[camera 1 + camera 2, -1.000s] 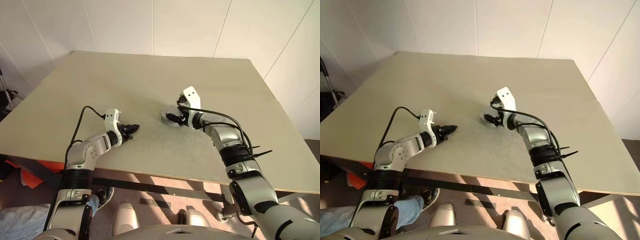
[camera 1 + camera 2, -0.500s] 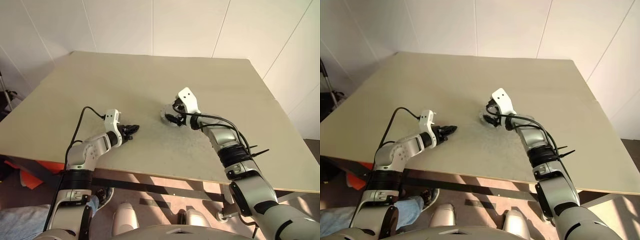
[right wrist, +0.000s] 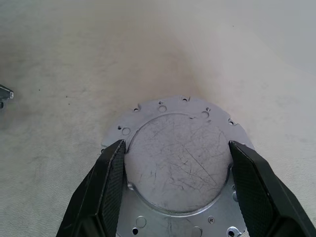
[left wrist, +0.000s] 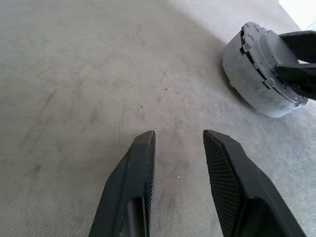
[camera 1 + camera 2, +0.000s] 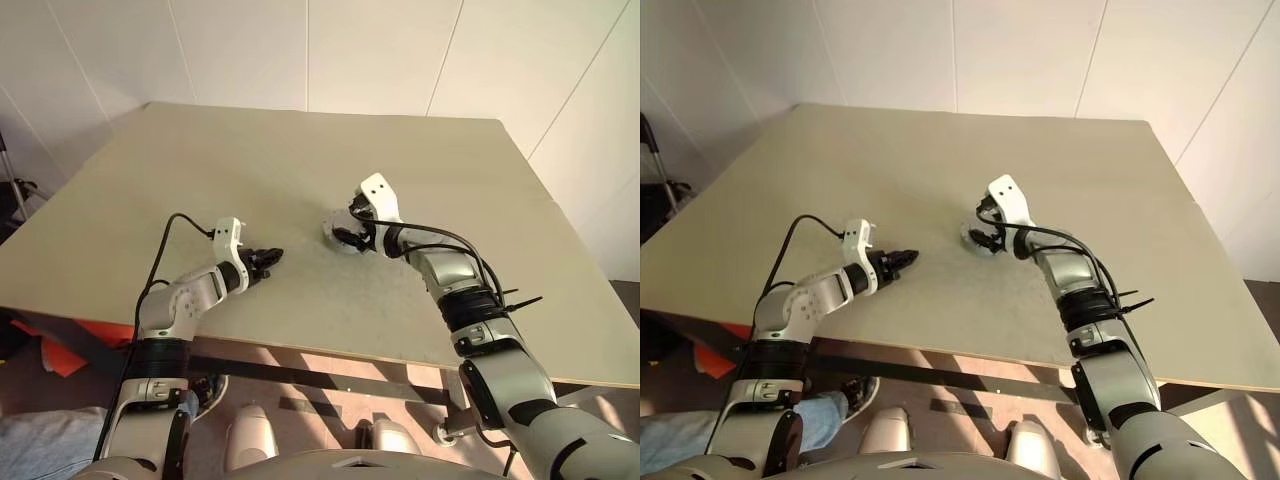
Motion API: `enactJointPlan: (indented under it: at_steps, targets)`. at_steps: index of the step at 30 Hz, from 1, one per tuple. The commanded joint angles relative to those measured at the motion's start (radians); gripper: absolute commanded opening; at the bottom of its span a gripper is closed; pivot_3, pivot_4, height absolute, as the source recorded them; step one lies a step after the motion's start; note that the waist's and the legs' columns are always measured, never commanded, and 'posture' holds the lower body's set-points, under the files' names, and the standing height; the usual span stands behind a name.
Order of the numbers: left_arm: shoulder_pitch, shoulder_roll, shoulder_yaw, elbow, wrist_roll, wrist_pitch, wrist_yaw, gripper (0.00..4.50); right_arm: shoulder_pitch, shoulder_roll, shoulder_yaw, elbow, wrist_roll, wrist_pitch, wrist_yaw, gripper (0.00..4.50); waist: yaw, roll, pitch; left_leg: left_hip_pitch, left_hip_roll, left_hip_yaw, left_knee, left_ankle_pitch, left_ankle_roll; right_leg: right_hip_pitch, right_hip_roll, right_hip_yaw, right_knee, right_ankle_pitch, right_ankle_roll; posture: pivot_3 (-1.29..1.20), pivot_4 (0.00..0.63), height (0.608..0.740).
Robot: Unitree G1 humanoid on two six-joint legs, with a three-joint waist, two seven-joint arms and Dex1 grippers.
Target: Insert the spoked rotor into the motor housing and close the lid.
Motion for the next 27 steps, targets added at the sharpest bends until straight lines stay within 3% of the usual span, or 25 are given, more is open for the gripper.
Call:
enactJointPlan:
  at_steps: [1,11,22,27]
  targets:
    - [-0.088,-0.054,0.068,0.01,-0.054,0.003,0.069,1.63,0.008,-0.008,0.014,0.059,-0.022,0.054,-0.005,3.17,0.001,0.0,0.0,0.0,0.0,0.0,0.0,0.0,0.0,0.0,0.0,0.0,0.0,0.0,0.0,0.0,0.0,0.74]
    - [-0.279,-0.217,0.204,0.192,-0.16,-0.006,0.193,1.63,0.004,-0.002,0.036,0.083,-0.04,0.038,-0.015,3.17,-0.001,-0.003,-0.002,0.003,0.0,0.0,0.0,0.0,0.0,0.003,0.0,0.0,-0.001,0.0,0.0,0.0,0.0,0.74]
    - [-0.431,-0.214,0.219,0.575,-0.149,-0.034,0.127,1.63,0.03,-0.004,0.026,0.043,-0.035,0.052,-0.033,3.17,0.001,-0.003,-0.003,0.003,-0.001,0.0,-0.001,0.0,0.0,0.003,0.0,0.0,-0.002,0.0,0.001,0.0,0.0,0.74]
    - [-0.475,-0.209,0.249,0.619,-0.173,-0.06,0.092,1.63,0.039,-0.002,0.023,0.033,-0.034,0.054,-0.04,3.17,0.002,-0.003,-0.003,0.003,-0.001,0.0,-0.002,0.0,0.0,0.003,0.0,0.0,-0.002,0.0,0.0,0.0,0.0,0.74]
